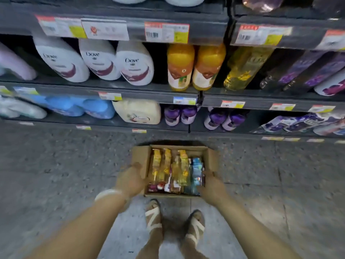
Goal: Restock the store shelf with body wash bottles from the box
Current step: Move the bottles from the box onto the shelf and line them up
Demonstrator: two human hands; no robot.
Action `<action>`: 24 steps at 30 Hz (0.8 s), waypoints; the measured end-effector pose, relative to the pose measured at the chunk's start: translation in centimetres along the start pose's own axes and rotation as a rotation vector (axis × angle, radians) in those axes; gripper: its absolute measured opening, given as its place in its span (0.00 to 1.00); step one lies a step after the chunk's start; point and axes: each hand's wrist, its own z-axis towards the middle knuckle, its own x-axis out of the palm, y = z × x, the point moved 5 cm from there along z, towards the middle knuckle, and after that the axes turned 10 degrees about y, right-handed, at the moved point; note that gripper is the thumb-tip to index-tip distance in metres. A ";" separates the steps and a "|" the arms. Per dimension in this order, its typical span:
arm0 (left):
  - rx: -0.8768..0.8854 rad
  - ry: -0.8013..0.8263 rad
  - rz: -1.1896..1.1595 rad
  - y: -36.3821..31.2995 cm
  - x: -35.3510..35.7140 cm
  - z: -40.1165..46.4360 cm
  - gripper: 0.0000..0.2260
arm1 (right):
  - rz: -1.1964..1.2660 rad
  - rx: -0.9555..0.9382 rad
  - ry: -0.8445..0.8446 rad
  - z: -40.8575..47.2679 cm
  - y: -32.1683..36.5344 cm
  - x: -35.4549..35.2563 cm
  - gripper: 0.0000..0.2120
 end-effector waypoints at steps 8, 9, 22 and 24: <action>-0.028 0.097 -0.031 5.8 9.9 15.7 0.13 | 0.112 0.084 0.050 14.1 -3.6 8.8 0.21; -0.024 0.105 -0.024 6.7 11.7 18.3 0.17 | 0.107 0.114 0.068 16.1 -4.4 9.9 0.26; -0.095 0.020 0.116 7.1 21.9 39.8 0.36 | 0.439 0.217 -0.001 36.6 -8.3 18.8 0.48; -0.159 -0.027 0.195 6.5 22.2 40.9 0.38 | 0.443 0.275 -0.004 37.5 -8.8 19.4 0.49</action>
